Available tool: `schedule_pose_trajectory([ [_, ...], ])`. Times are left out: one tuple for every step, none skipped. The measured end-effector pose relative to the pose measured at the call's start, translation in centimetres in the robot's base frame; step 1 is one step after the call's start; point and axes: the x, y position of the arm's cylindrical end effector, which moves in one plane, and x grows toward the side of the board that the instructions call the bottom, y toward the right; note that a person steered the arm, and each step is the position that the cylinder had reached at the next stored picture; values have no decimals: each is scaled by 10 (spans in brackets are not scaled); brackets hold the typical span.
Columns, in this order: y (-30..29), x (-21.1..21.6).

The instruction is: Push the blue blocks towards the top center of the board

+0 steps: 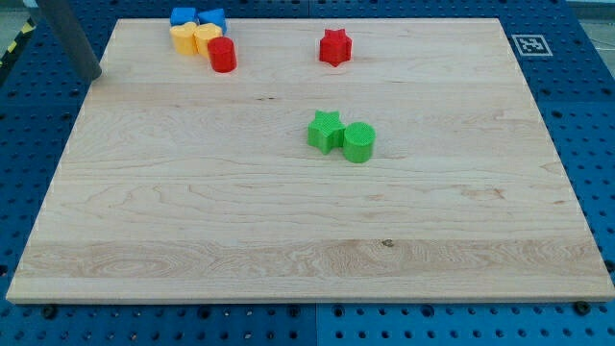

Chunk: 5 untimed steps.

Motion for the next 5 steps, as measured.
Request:
schedule_pose_trajectory([
  [0, -52],
  [0, -109],
  [21, -115],
  [75, -115],
  [115, -115],
])
